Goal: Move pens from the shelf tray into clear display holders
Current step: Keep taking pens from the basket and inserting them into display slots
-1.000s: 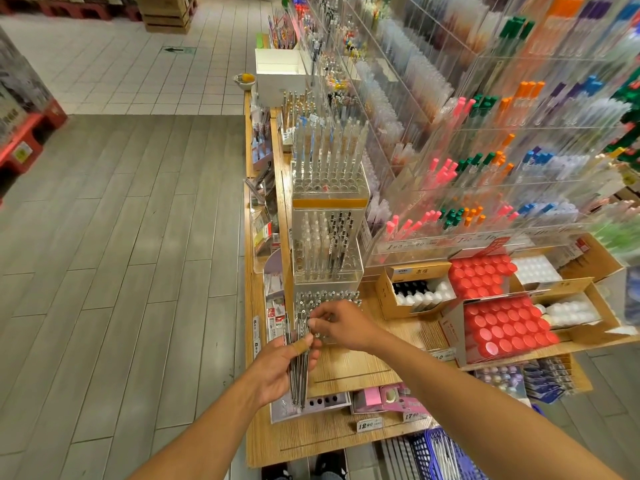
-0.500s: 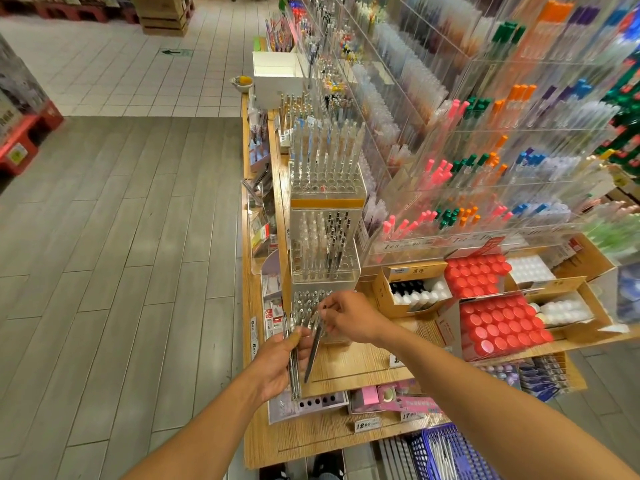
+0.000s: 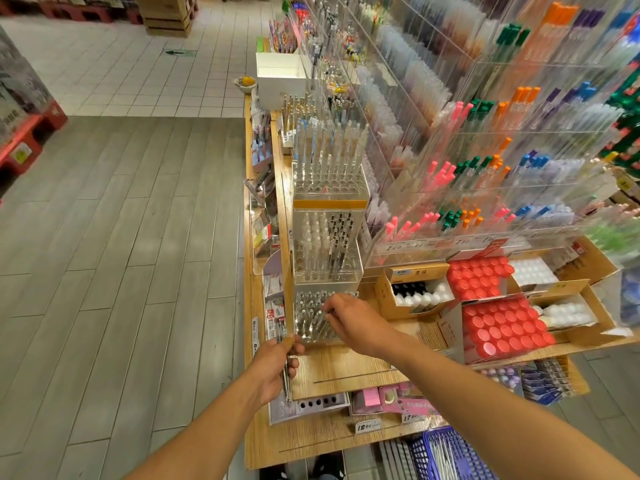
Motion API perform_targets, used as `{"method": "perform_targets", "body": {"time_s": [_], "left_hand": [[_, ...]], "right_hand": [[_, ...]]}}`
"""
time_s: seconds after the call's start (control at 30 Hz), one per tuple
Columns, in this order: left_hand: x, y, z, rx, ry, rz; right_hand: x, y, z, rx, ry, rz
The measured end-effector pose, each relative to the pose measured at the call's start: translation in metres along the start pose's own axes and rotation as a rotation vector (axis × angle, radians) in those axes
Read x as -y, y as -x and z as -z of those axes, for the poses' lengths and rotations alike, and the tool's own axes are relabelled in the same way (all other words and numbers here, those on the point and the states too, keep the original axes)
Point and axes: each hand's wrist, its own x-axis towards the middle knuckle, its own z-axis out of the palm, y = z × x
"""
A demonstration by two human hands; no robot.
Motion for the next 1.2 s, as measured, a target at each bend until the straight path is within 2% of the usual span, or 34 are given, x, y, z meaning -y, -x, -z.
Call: {"method": "perform_targets", "body": {"time_s": [0.17, 0.47, 0.63, 0.73, 0.87, 0.93, 1.0, 1.2], "left_hand": [[0.003, 0.0, 0.005, -0.022, 0.004, 0.002], [0.005, -0.002, 0.005, -0.034, 0.015, 0.006], [0.001, 0.001, 0.003, 0.004, 0.033, -0.005], [-0.001, 0.003, 0.004, 0.026, 0.056, -0.003], [-0.002, 0.003, 0.005, 0.079, 0.083, 0.001], [-0.002, 0.004, 0.004, 0.114, 0.092, -0.006], [-0.004, 0.005, 0.002, 0.155, 0.111, -0.011], [-0.01, 0.011, -0.011, 0.293, 0.149, -0.017]], "right_hand": [[-0.001, 0.0, 0.008, -0.015, 0.005, 0.015], [0.003, -0.006, -0.006, 0.055, 0.101, 0.025], [-0.001, -0.01, -0.022, 0.0, 0.196, 0.098], [0.001, -0.014, -0.028, -0.052, 0.208, 0.059], [0.003, -0.02, -0.031, -0.034, 0.261, 0.022], [0.003, -0.021, -0.031, -0.042, 0.2, -0.004], [0.005, -0.022, -0.029, -0.027, 0.035, -0.043], [0.019, -0.026, -0.013, 0.175, -0.546, -0.211]]}}
